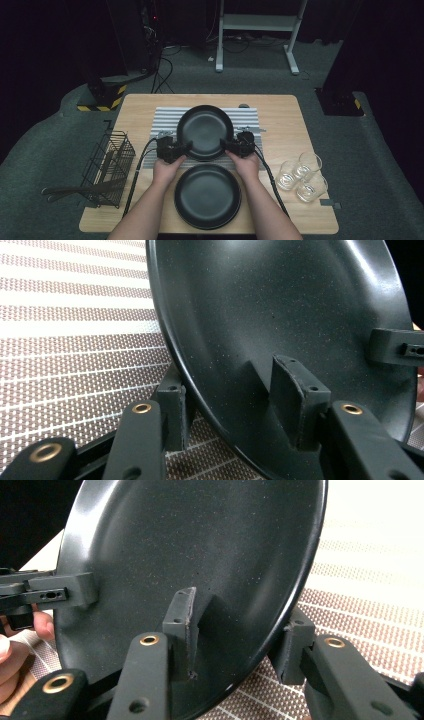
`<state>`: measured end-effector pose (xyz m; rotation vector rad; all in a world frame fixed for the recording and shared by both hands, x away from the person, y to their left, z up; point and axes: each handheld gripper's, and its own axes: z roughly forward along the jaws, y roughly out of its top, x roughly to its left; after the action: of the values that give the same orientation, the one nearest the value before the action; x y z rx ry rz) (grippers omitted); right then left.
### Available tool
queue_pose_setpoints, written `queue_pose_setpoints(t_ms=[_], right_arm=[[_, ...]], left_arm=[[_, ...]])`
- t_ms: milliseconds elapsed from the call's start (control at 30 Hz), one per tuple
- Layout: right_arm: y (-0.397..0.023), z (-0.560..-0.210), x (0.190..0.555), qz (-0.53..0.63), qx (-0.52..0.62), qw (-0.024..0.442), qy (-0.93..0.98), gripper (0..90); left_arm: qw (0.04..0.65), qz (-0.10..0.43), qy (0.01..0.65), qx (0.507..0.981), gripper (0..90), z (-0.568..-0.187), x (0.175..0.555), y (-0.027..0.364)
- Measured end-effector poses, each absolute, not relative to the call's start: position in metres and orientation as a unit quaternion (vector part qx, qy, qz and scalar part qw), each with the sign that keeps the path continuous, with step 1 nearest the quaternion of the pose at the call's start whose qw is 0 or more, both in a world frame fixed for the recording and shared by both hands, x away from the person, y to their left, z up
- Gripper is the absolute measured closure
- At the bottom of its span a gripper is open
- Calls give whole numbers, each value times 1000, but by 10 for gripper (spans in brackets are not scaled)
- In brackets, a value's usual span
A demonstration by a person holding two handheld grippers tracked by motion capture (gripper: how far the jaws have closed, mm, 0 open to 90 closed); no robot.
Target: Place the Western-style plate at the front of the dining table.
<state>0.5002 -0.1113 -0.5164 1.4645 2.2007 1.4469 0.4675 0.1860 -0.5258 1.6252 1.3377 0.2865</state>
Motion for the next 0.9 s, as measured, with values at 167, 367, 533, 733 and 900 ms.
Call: queue_pose_setpoints(t_ms=[167, 367, 533, 733, 900], right_arm=[[-113, -519, 500, 480, 488, 62, 727, 593], [-114, -522, 499, 475, 489, 53, 730, 590], [-115, -523, 500, 473, 490, 54, 731, 585], [-113, -523, 500, 466, 497, 61, 729, 579], [-115, -523, 501, 463, 506, 63, 725, 578]], left_arm=[[483, 117, 550, 672, 537, -526, 468, 185], [478, 117, 548, 677, 536, -526, 467, 184], [473, 118, 550, 678, 536, -526, 468, 183], [465, 120, 557, 678, 538, -527, 469, 183], [460, 124, 560, 678, 544, -527, 469, 182]])
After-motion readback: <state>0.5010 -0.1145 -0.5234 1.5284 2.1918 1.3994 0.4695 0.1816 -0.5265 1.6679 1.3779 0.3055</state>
